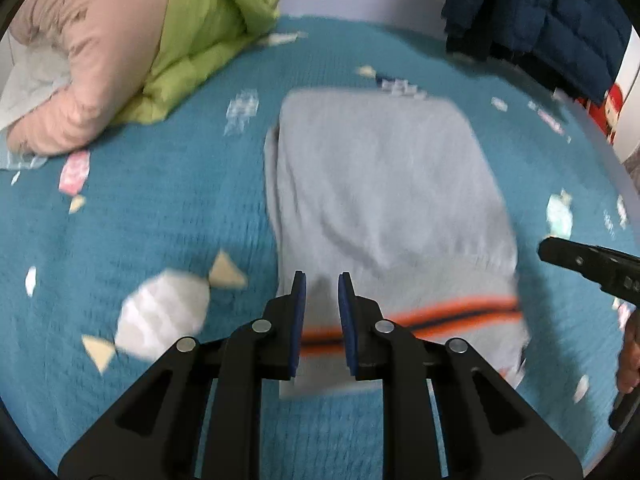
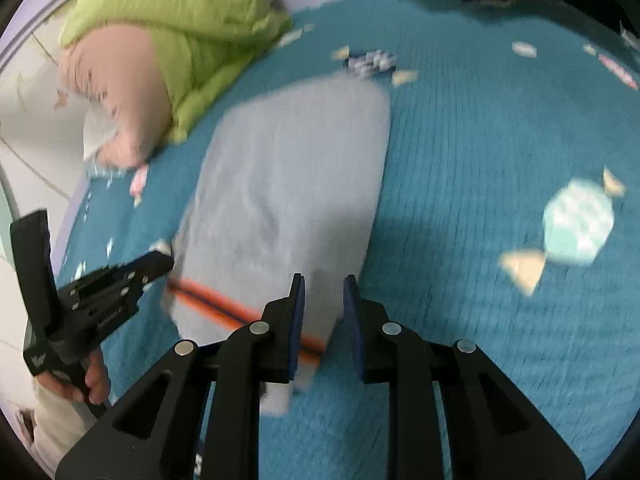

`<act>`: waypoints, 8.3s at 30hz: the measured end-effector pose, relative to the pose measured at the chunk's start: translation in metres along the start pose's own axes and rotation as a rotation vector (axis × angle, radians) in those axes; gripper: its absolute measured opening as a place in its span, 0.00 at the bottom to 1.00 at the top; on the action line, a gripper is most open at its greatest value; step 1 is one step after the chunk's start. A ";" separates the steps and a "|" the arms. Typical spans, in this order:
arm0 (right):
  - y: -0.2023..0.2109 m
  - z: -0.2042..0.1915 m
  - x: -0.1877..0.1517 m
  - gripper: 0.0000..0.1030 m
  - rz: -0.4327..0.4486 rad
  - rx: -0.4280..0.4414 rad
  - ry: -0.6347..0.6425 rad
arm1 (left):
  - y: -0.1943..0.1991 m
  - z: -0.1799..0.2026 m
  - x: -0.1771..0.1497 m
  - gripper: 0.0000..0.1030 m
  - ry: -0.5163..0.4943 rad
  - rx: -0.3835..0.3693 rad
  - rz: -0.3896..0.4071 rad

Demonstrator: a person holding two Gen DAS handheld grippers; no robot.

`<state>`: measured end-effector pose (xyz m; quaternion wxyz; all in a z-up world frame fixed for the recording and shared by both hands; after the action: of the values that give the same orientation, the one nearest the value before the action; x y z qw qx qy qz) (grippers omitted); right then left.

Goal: Fold large clothes

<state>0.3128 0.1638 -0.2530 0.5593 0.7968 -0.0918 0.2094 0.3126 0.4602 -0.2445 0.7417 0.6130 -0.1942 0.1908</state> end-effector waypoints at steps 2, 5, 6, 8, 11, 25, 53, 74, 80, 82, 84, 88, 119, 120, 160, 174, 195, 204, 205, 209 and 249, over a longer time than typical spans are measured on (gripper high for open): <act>-0.005 -0.006 0.028 0.20 0.047 -0.002 0.009 | -0.003 0.001 0.024 0.18 -0.008 -0.001 0.028; -0.021 -0.014 0.061 0.20 0.085 -0.008 0.005 | -0.016 0.007 0.063 0.18 0.002 -0.049 0.072; -0.029 -0.018 0.071 0.20 0.092 -0.003 0.000 | -0.023 0.007 0.076 0.18 0.015 -0.059 0.078; -0.046 -0.024 0.089 0.20 0.093 -0.010 -0.003 | -0.036 0.008 0.098 0.18 0.026 -0.084 0.097; -0.070 -0.030 0.106 0.20 0.085 -0.041 0.026 | -0.061 0.008 0.128 0.18 0.039 -0.109 0.105; -0.106 0.001 0.117 0.01 0.019 0.012 0.071 | -0.136 -0.017 0.147 0.02 0.092 -0.168 0.007; -0.055 -0.017 -0.003 0.03 -0.048 0.125 0.122 | -0.053 0.002 0.009 0.07 -0.007 -0.044 -0.032; -0.040 -0.047 -0.017 0.15 -0.087 0.150 0.029 | -0.017 0.035 -0.015 0.07 0.066 -0.042 0.025; -0.023 -0.035 -0.050 0.14 -0.079 0.189 0.030 | -0.018 0.004 -0.060 0.07 0.151 -0.009 -0.026; -0.019 -0.032 -0.058 0.14 -0.092 0.186 0.040 | -0.016 -0.001 -0.070 0.07 0.155 -0.023 -0.033; -0.012 -0.030 -0.061 0.14 -0.095 0.171 0.060 | -0.012 -0.001 -0.073 0.08 0.157 -0.011 -0.047; -0.008 -0.038 -0.049 0.16 -0.185 0.172 0.042 | 0.006 0.004 -0.061 0.09 0.160 -0.038 -0.020; -0.026 -0.043 -0.088 0.14 -0.342 0.046 -0.078 | 0.002 0.012 -0.030 0.10 0.230 -0.167 -0.095; -0.031 -0.045 -0.088 0.14 -0.329 0.040 -0.079 | 0.001 0.013 -0.031 0.10 0.227 -0.167 -0.098; -0.004 -0.064 -0.090 0.10 -0.025 -0.056 0.073 | -0.012 -0.008 -0.028 0.19 0.285 -0.121 -0.096; -0.048 -0.051 -0.042 0.00 0.034 -0.120 -0.015 | -0.021 -0.012 -0.034 0.19 0.293 -0.124 -0.116; -0.034 -0.044 -0.050 0.05 -0.357 0.090 -0.093 | -0.009 0.042 -0.024 0.19 0.201 -0.215 -0.126; -0.053 -0.031 -0.089 0.06 -0.464 0.047 -0.141 | -0.017 0.016 -0.046 0.44 0.278 -0.237 -0.088; -0.042 -0.033 -0.088 0.07 -0.470 0.073 -0.141 | -0.016 0.015 -0.046 0.44 0.284 -0.238 -0.095; 0.005 -0.044 -0.054 0.07 -0.326 0.111 -0.101 | -0.005 0.023 -0.036 0.37 0.213 -0.185 -0.111; 0.274 0.082 -0.074 0.90 0.356 -0.394 -0.027 | 0.197 0.239 -0.034 0.83 -0.030 0.121 0.220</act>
<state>0.1615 -0.0170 -0.0754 0.6568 0.6466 -0.2769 0.2718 0.1680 0.2582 -0.0565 0.6751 0.6344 -0.2593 0.2730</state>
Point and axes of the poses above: each gripper's, at about its wrist camera, not at the fingertips, and y roughly against the way its jaws point, z to its right, x to its top, the point moved 7 cm from there along -y, roughly the way its jaws point, and after that the axes turned 8 degrees about -x, right-handed, at the moved point
